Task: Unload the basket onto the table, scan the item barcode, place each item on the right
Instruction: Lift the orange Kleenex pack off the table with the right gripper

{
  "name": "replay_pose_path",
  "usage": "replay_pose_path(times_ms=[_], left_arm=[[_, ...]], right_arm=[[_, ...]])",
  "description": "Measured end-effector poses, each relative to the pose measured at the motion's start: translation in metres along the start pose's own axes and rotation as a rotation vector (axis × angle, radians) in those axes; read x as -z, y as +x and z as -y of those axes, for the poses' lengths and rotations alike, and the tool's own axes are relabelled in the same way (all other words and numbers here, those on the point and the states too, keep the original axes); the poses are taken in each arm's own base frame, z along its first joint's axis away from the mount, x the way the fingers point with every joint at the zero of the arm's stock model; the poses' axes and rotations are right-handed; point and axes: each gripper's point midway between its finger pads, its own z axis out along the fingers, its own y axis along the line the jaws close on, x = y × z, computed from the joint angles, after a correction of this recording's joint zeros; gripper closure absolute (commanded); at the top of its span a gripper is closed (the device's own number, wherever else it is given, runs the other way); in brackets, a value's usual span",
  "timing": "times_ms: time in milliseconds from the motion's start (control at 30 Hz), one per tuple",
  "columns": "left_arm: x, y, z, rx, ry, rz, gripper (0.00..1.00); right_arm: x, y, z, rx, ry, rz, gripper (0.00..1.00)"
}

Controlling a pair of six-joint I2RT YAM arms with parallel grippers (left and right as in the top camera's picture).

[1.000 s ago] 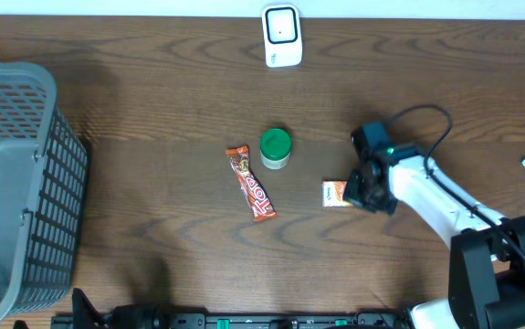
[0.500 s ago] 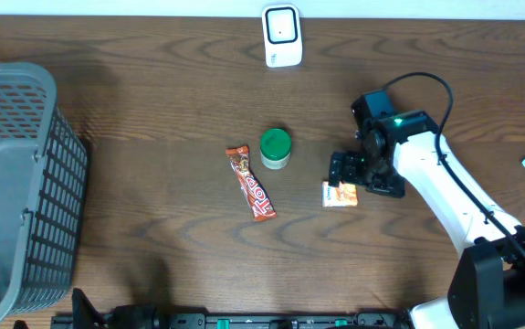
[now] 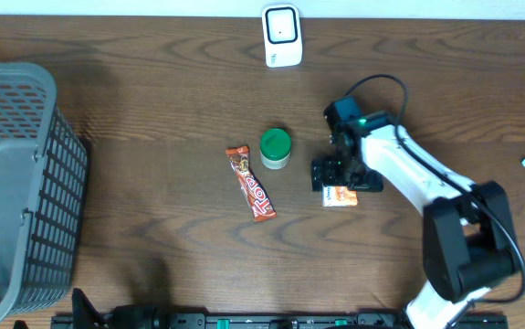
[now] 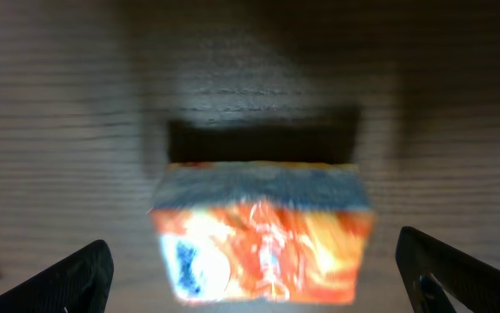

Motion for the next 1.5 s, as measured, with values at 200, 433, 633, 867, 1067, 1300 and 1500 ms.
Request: replay_pose_path(times_ms=[200,433,633,867,1067,1300,1500], left_arm=[[0.000,0.000,0.000,0.000,0.000,0.000,0.15],[0.000,0.000,0.000,0.000,0.000,0.000,0.15],[0.000,0.000,0.000,0.000,0.000,0.000,0.15],[0.000,0.000,0.000,0.000,0.000,0.000,0.15],[0.000,0.000,0.000,0.000,0.000,0.000,0.15],[0.000,0.000,0.000,0.000,0.000,0.000,0.15],[0.000,0.000,0.000,0.000,0.000,0.000,0.15]], right_arm=[[-0.011,0.004,0.007,0.010,0.049,-0.033,0.01],[-0.013,-0.005,0.009,0.013,0.062,0.011,0.01],[-0.025,0.003,0.010,0.015,0.054,0.002,0.07],[-0.027,0.004,0.007,0.024,0.032,0.003,0.36],[-0.026,0.002,0.006,0.028,0.028,0.013,0.43],[-0.018,0.005,0.008,0.027,0.045,-0.018,0.47],[0.016,0.005,-0.002,0.024,0.021,-0.076,0.46]])
